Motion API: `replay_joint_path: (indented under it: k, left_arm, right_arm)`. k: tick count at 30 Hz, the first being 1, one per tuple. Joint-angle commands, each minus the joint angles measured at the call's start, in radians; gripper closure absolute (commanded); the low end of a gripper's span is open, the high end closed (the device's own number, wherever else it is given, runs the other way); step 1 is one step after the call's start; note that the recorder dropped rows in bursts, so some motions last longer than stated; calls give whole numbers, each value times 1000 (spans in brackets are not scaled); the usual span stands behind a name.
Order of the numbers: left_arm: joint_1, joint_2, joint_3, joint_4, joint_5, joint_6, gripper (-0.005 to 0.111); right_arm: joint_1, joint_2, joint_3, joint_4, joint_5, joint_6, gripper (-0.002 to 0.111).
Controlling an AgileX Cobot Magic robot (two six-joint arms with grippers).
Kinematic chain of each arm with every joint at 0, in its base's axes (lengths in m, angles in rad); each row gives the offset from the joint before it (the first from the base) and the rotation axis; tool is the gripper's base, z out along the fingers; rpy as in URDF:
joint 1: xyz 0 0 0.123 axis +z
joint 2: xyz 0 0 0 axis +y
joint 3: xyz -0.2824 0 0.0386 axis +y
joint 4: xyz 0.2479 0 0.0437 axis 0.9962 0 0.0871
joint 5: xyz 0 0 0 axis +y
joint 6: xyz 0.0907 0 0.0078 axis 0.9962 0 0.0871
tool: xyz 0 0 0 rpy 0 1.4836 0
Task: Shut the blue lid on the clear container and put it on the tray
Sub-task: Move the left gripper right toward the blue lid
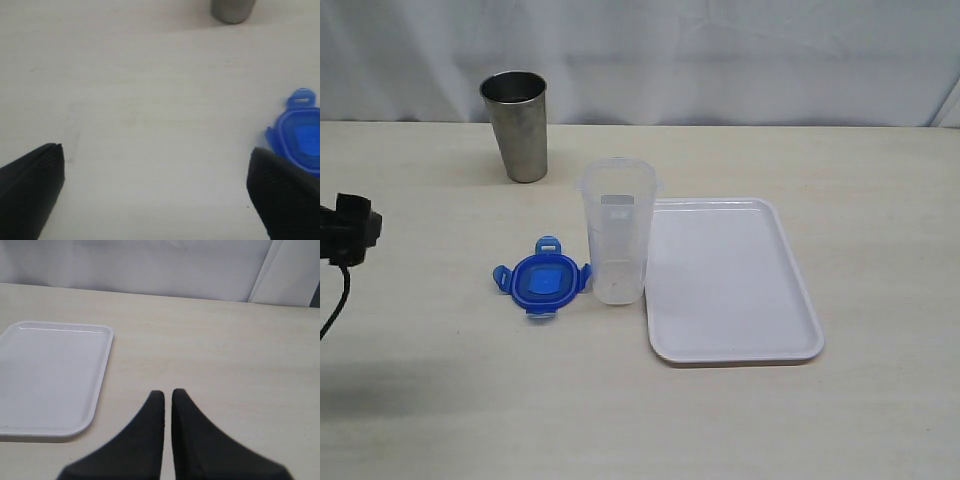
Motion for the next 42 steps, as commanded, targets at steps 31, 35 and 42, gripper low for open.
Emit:
replay_joint_path:
  k: [31,35,42]
  left_arm:
    - [-15,191,-192,-309,227,345,45]
    - [-15,189,-192,-548,237,397,64]
    - [-15,191,-193,-483,320,415,64]
  right_arm:
    - [-5,5,-4,2,-2,-2,103]
    - [-5,5,-4,2,-2,-2,103]
    - [-5,5,-4,2,-2,-2,103]
